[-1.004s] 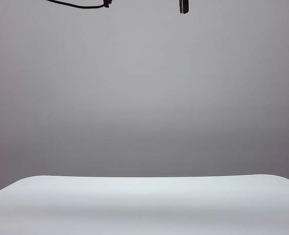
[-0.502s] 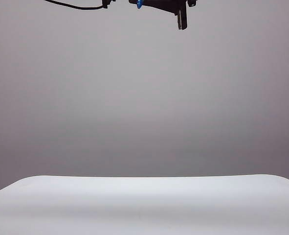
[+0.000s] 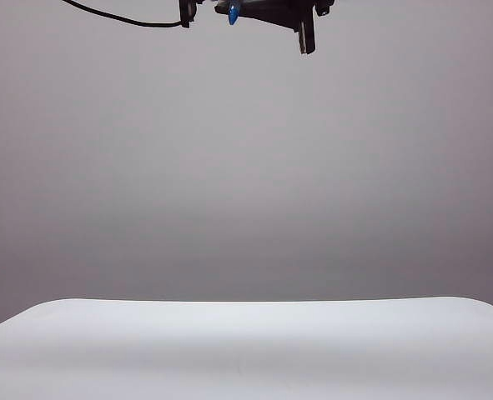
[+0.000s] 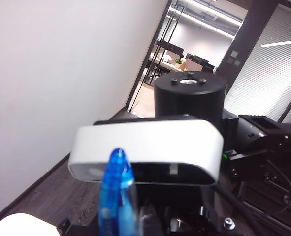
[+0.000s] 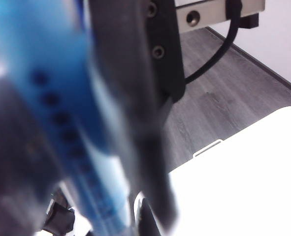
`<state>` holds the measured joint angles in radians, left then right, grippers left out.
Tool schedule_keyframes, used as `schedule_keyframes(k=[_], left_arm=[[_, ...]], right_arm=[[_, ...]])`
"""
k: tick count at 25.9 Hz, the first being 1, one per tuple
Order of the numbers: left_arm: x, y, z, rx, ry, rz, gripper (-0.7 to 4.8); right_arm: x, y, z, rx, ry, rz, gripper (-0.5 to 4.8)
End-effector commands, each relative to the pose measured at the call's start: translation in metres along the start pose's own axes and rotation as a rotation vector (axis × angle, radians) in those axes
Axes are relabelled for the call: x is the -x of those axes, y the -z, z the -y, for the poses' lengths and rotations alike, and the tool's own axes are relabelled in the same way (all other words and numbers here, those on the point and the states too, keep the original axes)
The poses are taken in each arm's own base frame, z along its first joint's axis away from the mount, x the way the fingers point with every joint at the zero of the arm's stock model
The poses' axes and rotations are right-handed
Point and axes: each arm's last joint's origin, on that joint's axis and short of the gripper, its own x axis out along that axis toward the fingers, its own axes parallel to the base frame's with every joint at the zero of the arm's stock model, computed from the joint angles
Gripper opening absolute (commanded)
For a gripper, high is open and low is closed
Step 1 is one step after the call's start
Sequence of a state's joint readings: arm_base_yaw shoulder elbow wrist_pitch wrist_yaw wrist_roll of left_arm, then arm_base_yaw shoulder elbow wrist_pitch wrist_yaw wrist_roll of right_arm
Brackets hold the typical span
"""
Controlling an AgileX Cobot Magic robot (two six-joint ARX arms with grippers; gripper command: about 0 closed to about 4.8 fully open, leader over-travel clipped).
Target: Pick up the pen and remove the cap.
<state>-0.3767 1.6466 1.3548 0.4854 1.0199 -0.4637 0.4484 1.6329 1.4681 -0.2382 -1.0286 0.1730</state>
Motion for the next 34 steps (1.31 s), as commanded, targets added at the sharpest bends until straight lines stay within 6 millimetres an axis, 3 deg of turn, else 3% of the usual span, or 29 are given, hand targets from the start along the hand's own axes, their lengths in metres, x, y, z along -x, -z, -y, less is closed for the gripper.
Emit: schedule_keyframes(k=[1, 15, 34], left_arm=[[0.001, -0.004, 0.0, -0.082, -0.028, 0.034, -0.05], [0.009, -0.009, -0.006, -0.167, -0.13, 0.087, -0.05], [0.013, -0.004, -0.013, -0.207, -0.207, 0.052, -0.05]], right_arm=[[0.002, 0.007, -0.005, -0.016, 0.006, -0.059, -0.01], [0.005, 0.026, -0.001, -0.021, 0.123, -0.187, -0.01], [0.016, 0.023, 0.008, -0.011, 0.253, -0.169, -0.01]])
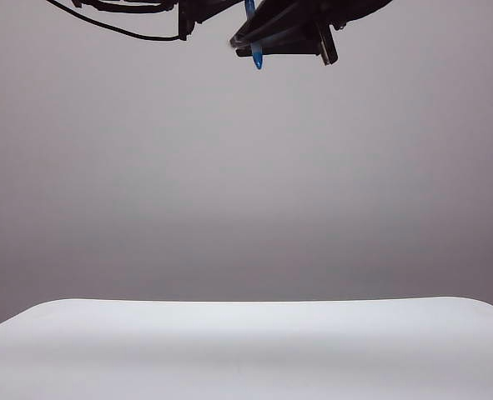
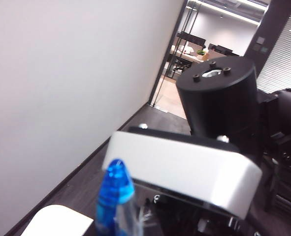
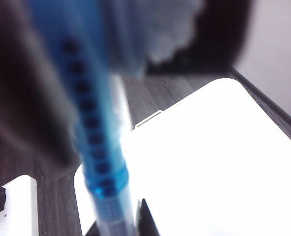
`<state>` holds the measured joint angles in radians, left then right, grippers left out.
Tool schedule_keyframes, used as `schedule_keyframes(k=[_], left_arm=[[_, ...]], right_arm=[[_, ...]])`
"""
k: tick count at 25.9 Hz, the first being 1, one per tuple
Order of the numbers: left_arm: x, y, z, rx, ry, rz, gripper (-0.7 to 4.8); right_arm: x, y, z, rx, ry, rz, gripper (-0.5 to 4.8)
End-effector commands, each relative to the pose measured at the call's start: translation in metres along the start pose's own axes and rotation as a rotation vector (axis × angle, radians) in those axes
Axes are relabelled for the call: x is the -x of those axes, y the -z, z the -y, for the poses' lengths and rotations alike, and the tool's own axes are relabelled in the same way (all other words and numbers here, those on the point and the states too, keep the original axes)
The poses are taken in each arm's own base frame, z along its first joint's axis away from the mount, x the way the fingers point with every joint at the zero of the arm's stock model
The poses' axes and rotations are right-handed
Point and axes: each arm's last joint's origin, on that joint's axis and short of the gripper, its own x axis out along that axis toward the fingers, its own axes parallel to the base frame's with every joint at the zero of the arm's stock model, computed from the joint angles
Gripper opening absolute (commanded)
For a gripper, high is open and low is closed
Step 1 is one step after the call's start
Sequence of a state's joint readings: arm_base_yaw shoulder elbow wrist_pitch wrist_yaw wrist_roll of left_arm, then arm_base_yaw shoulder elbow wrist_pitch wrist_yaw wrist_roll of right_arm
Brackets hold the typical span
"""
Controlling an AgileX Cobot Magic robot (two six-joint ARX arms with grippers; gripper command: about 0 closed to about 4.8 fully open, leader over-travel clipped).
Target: Pick up the pen and remove the cap.
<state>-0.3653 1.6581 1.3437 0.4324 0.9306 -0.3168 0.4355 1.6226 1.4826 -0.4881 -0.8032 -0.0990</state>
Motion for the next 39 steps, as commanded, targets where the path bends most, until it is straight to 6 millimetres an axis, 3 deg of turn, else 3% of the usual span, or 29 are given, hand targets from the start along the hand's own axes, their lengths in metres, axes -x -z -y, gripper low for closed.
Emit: schedule_keyframes(k=[1, 6, 22, 34, 39], left_arm=[[0.011, -0.012, -0.005, -0.117, -0.108, 0.054, -0.05], [0.011, -0.014, -0.008, -0.155, -0.23, 0.094, -0.05], [0.015, -0.018, -0.011, -0.244, -0.308, 0.121, -0.05], [0.021, -0.049, 0.007, -0.531, -0.259, 0.404, -0.05], [0.024, -0.058, 0.017, -0.58, -0.207, 0.514, -0.05]], right_arm=[[0.007, 0.01, 0.006, -0.1, 0.011, -0.052, -0.01], [0.01, 0.012, 0.007, -0.118, 0.014, -0.065, -0.01], [0.013, 0.017, 0.01, -0.131, 0.028, -0.101, -0.01], [0.009, 0.021, 0.014, -0.149, 0.044, -0.123, -0.01], [-0.008, 0.033, 0.028, -0.189, 0.034, -0.174, -0.01]])
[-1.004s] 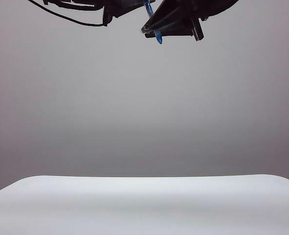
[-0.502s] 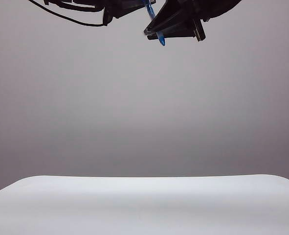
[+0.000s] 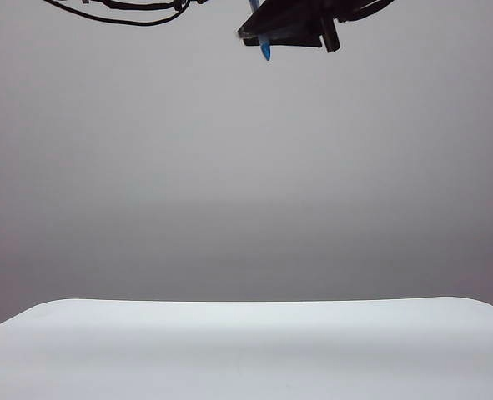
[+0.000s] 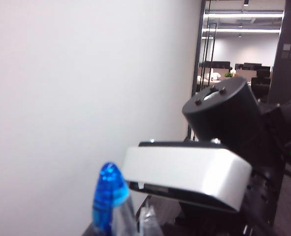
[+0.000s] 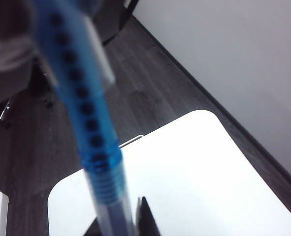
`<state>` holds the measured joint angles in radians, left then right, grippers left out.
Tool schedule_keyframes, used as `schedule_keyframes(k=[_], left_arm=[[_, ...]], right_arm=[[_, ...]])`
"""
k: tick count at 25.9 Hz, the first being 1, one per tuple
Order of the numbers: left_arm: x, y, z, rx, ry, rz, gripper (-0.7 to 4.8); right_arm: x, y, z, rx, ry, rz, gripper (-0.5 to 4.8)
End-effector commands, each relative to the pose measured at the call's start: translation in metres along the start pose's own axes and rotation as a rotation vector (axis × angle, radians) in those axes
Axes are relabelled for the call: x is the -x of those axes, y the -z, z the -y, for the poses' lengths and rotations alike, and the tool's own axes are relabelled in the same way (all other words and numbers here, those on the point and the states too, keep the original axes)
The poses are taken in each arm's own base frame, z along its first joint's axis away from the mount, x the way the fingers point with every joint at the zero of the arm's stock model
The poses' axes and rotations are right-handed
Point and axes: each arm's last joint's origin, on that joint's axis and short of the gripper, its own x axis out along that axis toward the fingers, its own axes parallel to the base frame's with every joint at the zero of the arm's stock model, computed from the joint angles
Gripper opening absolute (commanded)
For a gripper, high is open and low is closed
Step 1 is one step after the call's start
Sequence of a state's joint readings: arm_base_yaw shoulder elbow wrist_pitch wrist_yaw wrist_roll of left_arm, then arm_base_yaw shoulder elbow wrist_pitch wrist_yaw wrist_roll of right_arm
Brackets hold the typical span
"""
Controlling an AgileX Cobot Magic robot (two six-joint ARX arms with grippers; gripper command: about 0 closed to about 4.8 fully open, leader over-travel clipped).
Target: Pick up the pen and remove the cap.
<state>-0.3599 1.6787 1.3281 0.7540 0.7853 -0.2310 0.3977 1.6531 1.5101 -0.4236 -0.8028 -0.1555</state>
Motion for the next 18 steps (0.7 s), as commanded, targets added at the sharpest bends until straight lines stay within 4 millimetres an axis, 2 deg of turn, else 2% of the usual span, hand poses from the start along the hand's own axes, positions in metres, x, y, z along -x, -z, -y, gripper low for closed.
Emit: schedule_keyframes(k=[1, 14, 18], left_arm=[[0.013, -0.051, 0.002, -0.275, -0.122, 0.298, -0.05], [0.011, -0.042, -0.002, -0.172, -0.14, 0.221, -0.05], [0.012, -0.037, -0.005, -0.144, -0.163, 0.166, -0.05]], right_arm=[[-0.014, 0.044, 0.011, -0.268, -0.009, -0.238, -0.01], [-0.049, 0.072, 0.05, -0.255, 0.186, -0.305, -0.01], [-0.045, 0.074, 0.057, -0.255, 0.265, -0.318, -0.01]])
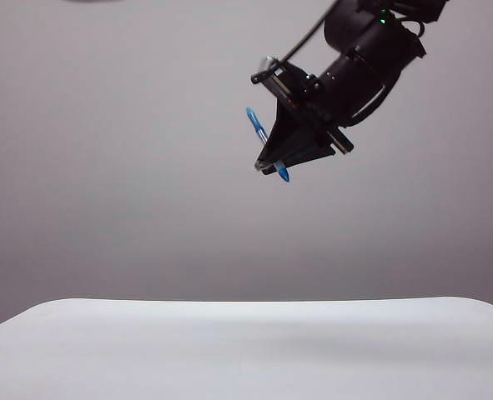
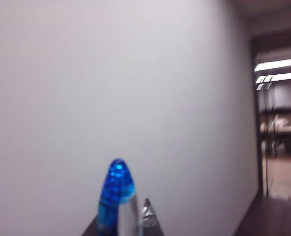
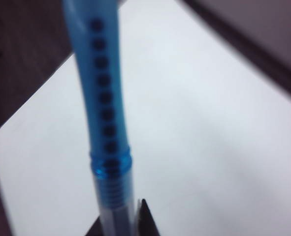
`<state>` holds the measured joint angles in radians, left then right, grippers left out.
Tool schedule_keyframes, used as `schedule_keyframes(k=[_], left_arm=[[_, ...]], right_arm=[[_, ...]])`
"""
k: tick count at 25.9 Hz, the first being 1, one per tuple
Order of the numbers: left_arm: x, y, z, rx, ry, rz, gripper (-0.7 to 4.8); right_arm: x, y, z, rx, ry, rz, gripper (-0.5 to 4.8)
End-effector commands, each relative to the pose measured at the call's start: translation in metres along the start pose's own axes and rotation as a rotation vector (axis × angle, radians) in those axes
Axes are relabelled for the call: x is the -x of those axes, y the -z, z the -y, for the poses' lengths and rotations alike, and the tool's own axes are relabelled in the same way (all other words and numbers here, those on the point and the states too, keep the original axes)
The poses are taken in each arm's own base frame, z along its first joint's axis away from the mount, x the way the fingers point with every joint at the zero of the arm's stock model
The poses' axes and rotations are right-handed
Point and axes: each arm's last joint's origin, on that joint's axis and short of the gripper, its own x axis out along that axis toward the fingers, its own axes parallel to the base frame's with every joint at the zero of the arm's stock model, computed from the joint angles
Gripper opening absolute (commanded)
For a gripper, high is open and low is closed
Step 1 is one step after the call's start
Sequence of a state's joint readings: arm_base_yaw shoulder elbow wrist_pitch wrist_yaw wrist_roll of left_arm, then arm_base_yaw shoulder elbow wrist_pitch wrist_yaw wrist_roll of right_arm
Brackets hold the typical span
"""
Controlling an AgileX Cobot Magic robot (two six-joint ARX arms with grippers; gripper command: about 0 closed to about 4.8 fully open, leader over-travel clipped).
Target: Pick up the pen and remove the cap.
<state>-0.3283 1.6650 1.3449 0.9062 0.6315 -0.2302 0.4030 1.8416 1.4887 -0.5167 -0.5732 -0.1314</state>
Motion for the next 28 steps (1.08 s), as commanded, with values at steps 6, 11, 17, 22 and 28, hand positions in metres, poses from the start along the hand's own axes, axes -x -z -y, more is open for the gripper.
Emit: schedule_keyframes(k=[6, 11, 17, 22, 28], left_arm=[[0.034, 0.021, -0.041, 0.181, -0.37, -0.331, -0.05], [0.073, 0.045, -0.061, 0.336, -0.534, -0.617, -0.05], [0.098, 0.079, -0.051, 0.477, -0.544, -0.961, -0.05], [0.1, 0.129, -0.031, 0.541, -0.491, -1.233, -0.05], [0.101, 0.197, -0.004, 0.616, -0.385, -1.476, -0.05]], right_arm=[[0.02, 0.017, 0.023, -0.117, 0.119, -0.095, -0.01], [0.029, 0.025, 0.023, -0.172, 0.155, -0.174, -0.01], [0.03, 0.033, 0.023, -0.2, 0.232, -0.261, -0.01], [0.027, 0.041, 0.029, -0.208, 0.373, -0.358, -0.01], [-0.003, 0.063, 0.048, -0.263, 0.362, -0.492, -0.01]])
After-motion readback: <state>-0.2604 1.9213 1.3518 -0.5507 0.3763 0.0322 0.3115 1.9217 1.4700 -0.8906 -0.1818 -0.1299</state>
